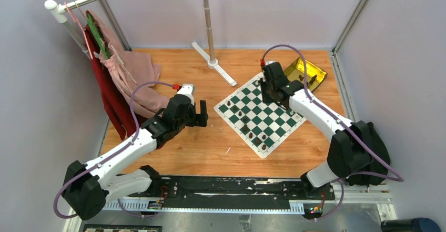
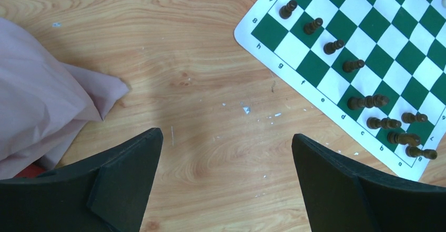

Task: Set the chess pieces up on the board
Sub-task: Place the chess piece on the chessboard.

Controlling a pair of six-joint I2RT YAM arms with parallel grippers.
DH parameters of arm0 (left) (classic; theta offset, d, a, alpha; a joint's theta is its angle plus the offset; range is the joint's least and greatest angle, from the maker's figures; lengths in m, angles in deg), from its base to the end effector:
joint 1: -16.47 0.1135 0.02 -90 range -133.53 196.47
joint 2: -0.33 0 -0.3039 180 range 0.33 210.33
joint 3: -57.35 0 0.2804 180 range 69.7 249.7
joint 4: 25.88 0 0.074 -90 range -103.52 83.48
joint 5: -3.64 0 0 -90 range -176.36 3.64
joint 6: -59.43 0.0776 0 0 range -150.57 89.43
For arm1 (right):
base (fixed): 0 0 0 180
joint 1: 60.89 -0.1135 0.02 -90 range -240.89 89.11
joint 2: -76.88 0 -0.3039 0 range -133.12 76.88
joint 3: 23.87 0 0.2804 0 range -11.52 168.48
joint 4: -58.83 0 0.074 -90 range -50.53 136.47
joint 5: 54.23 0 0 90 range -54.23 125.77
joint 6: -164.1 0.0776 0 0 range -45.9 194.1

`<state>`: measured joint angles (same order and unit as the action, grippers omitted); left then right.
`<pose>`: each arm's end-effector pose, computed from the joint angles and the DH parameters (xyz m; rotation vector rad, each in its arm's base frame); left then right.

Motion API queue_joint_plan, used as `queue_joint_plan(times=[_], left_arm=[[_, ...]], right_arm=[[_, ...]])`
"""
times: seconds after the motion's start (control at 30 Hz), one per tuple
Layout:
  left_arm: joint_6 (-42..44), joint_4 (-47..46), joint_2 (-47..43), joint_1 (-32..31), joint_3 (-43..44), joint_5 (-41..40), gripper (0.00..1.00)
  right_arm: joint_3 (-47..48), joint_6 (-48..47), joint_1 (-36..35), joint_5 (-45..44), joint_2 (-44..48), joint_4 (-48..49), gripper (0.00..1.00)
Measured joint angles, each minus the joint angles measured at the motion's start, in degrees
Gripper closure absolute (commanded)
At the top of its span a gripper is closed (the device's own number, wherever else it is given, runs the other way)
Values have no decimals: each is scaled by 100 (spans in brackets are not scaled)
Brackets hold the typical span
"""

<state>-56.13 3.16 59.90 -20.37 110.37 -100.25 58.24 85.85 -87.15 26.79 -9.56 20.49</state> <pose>0.2241 -0.1446 0.2566 0.0787 2.1918 -0.3548 0.3565 0.1624 0.2935 -0.2127 2.2996 0.1580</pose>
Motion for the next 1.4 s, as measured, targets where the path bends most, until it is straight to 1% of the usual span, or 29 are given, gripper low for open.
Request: queue_joint_plan(times=[0.27, 0.53, 0.87, 1.4], left_arm=[[-2, 114, -170, -7, -68, 39, 0], [0, 201, -273, -7, -129, 37, 0], [28, 271, -310, -7, -140, 17, 0], [111, 275, -326, -7, -225, -31, 0]], right_arm=[[-575, 133, -678, -33, 131, -160, 100], [-595, 284, -1231, -94, -254, -195, 100], [-562, 367, -1416, -157, -772, -70, 100], [-706, 369, -1502, -155, -1071, 455, 100]])
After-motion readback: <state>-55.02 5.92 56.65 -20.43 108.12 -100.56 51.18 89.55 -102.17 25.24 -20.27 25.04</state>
